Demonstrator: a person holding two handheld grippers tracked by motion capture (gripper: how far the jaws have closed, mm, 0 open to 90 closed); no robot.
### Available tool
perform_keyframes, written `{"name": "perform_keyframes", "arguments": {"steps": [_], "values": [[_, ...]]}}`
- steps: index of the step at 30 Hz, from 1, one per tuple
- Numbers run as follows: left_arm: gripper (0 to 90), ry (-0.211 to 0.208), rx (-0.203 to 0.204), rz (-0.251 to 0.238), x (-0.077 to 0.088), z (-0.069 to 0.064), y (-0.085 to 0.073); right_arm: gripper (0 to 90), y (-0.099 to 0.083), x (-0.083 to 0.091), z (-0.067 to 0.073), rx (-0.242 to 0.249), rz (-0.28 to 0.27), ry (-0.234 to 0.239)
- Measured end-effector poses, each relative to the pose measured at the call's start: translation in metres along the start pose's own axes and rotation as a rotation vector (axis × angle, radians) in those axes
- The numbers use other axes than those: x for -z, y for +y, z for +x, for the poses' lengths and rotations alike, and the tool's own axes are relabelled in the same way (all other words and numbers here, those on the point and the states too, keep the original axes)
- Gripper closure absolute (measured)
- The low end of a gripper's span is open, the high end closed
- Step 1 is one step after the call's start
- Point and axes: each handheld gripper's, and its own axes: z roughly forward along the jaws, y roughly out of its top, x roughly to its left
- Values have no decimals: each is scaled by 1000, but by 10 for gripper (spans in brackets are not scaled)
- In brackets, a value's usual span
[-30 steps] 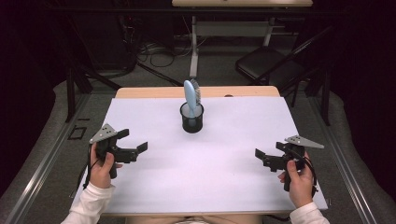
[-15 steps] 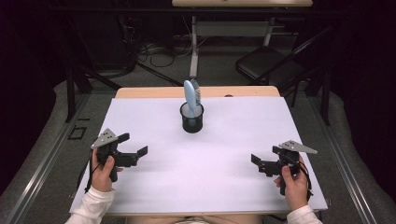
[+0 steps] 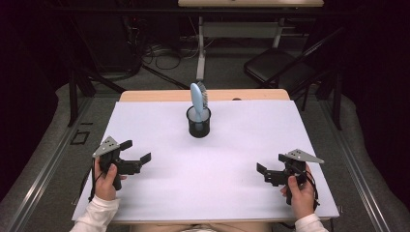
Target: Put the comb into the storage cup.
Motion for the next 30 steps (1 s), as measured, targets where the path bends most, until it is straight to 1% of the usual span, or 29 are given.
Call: {"name": "perform_keyframes", "arguments": {"steps": [4, 8, 12, 14, 18, 24, 30], "values": [[4, 10, 4, 0, -1, 1, -2, 0, -2, -1, -1, 5, -1, -3], [5, 11, 2, 5, -2, 2, -4, 0, -5, -3, -3, -10, 3, -4], [4, 12, 0, 9, -2, 3, -6, 0, -6, -4, -3, 0, 9, -10], [4, 13, -3, 5, -3, 3, -7, 0, -6, -4, -3, 0, 4, -12], [4, 15, -6, 11, -4, 4, -9, 0, -7, -4, -4, -5, -2, -17], [5, 16, -2, 13, -5, 5, -11, 0, -9, -5, -6, -10, -12, -19], [5, 19, -4, 19, -6, 6, -12, 0, -9, -4, -7, -5, -9, -30]]}}
